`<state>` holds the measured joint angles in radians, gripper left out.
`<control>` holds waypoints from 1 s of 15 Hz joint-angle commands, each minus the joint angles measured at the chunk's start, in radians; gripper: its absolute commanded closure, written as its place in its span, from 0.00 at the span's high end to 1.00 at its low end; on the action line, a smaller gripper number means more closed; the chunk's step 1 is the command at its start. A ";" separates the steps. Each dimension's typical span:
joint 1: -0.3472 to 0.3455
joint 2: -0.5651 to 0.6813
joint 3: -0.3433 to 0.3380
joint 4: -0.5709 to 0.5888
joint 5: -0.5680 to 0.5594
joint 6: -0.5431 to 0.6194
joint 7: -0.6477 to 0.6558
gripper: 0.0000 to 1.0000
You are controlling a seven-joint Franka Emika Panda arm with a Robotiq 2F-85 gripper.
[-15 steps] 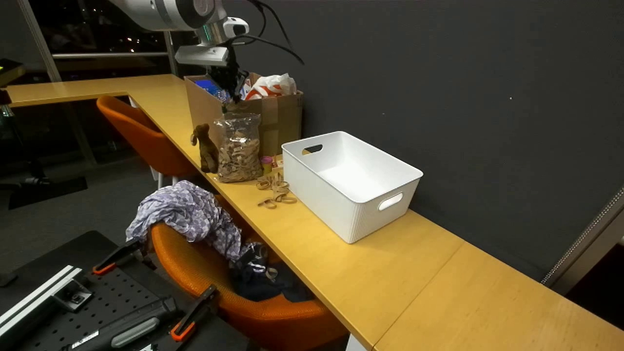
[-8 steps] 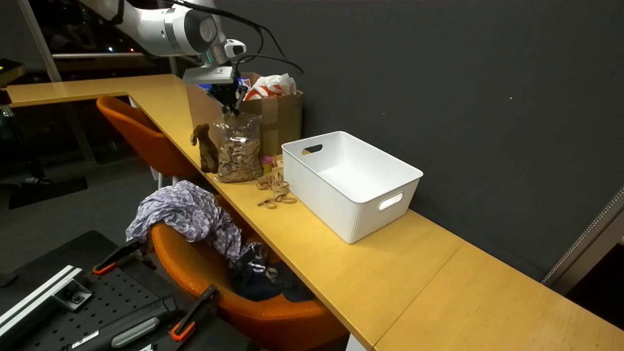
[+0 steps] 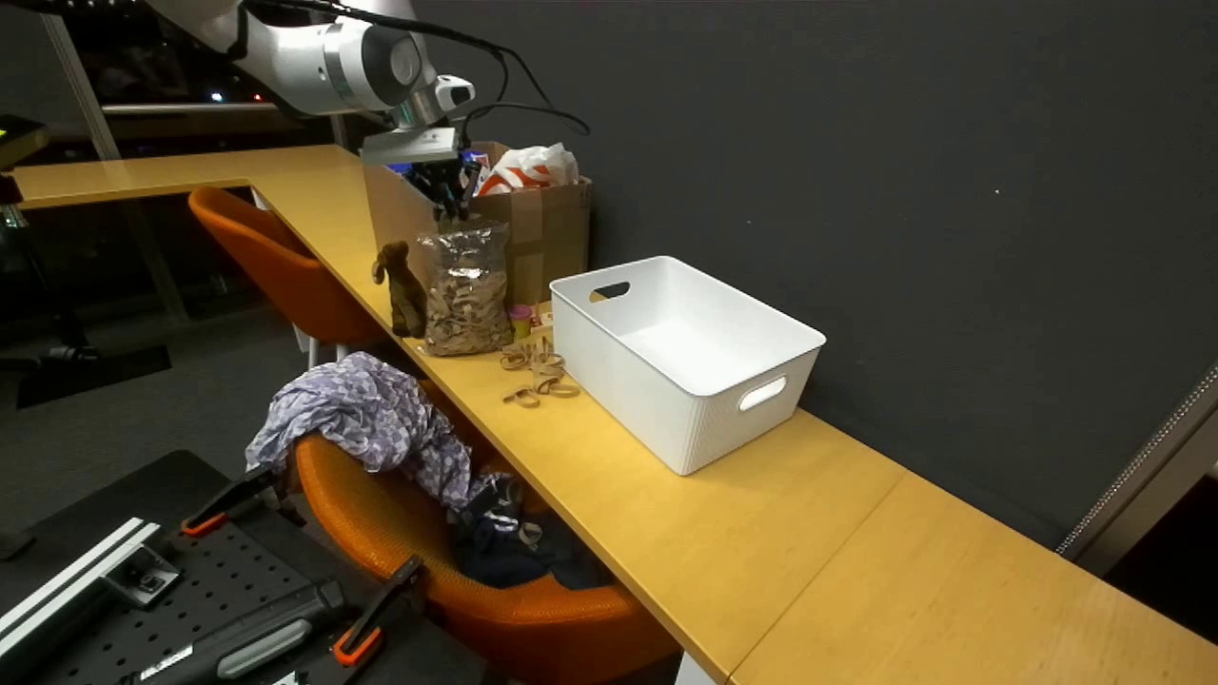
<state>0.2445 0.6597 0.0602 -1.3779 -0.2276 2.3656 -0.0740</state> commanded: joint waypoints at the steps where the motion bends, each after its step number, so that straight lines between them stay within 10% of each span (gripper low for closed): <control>1: -0.001 0.010 -0.005 0.034 -0.011 -0.014 -0.009 0.53; 8: -0.015 -0.118 -0.025 -0.059 0.000 -0.037 0.053 0.99; 15: -0.134 -0.348 -0.057 -0.436 0.081 0.054 0.200 1.00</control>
<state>0.1510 0.4164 0.0163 -1.6184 -0.1812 2.3450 0.0817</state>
